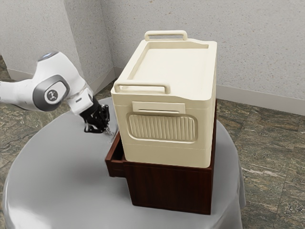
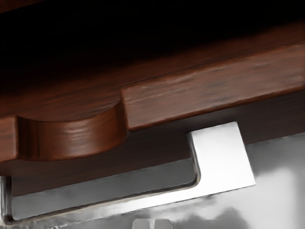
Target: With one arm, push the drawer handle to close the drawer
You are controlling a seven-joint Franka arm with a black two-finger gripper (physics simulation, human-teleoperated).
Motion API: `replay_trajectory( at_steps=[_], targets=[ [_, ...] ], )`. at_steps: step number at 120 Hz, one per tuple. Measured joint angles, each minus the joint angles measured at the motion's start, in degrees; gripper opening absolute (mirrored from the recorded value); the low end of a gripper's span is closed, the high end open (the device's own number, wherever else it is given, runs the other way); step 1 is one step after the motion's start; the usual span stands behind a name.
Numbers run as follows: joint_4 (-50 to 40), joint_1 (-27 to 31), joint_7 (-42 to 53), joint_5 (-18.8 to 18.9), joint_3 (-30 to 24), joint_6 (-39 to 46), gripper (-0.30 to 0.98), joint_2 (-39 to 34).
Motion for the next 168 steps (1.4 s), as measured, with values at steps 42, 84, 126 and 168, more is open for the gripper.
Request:
replay_trajectory(
  at_steps=[42,84,126,168],
  targets=[
    [0.9,-4.8,-1.4,-2.2,1.8,1.1,-0.1,1.1],
    [1.0,-6.6,-2.2,-4.3,1.7,2.3,-0.1,1.8],
    [0.5,-4.7,-2.6,-5.1,1.8,3.1,-0.1,2.4],
    [0.5,-9.1,-2.9,-5.7,2.1,4.2,-0.1,2.8]
  ],
)
